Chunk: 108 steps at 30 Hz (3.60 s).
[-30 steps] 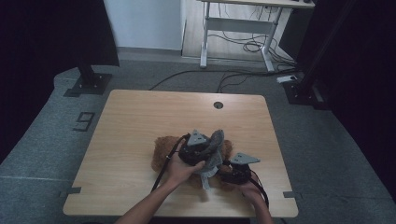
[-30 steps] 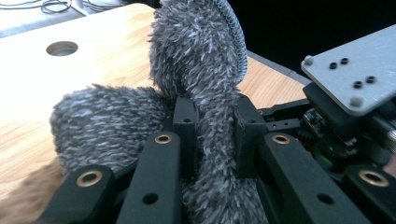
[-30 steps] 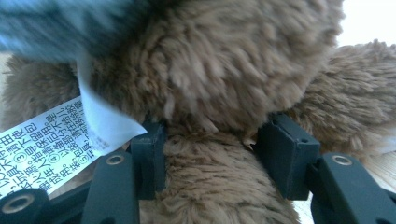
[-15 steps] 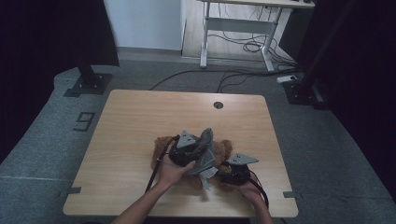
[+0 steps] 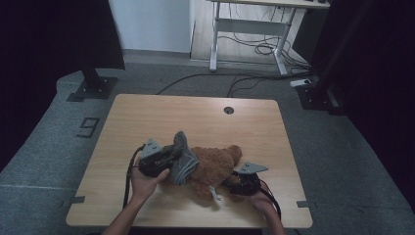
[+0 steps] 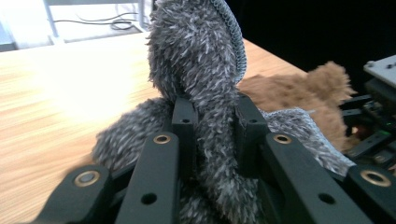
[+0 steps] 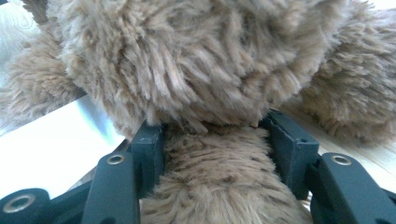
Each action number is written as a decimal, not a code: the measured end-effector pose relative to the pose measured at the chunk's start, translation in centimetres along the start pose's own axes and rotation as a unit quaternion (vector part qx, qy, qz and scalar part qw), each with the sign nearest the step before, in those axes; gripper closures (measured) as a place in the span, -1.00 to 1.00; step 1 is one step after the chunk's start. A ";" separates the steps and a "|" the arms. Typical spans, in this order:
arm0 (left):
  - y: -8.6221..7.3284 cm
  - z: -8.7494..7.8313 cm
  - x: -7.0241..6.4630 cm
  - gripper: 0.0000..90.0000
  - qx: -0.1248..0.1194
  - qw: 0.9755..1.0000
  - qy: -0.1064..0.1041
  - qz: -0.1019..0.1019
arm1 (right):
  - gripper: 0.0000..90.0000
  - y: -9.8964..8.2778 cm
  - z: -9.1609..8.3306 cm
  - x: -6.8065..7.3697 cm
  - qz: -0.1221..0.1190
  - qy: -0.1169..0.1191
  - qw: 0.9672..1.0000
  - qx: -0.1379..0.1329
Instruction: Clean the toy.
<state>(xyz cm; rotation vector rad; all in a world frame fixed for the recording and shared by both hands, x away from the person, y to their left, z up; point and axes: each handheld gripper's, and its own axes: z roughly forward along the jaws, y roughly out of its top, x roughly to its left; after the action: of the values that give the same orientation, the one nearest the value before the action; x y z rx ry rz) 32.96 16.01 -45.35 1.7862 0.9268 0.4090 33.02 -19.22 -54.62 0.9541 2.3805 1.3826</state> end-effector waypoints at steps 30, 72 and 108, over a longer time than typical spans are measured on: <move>-4.4 2.9 6.5 0.67 0.079 0.991 0.042 -0.100 | 0.03 0.3 0.9 -0.4 -0.017 -0.035 0.999 -0.005; -0.6 5.6 -0.4 0.69 0.049 0.999 -0.017 -0.011 | -0.50 4.0 -4.7 -1.2 0.033 -0.019 0.995 -0.095; 4.7 8.7 -7.1 0.67 0.063 0.994 -0.092 0.016 | -0.01 2.4 -0.1 1.6 -0.026 -0.028 0.998 -0.050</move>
<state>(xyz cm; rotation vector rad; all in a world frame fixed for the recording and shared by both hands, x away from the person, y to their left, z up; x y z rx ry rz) 35.89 4.33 -43.60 1.9195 0.8093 0.2045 32.74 -17.46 -52.34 0.8868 2.2574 1.4220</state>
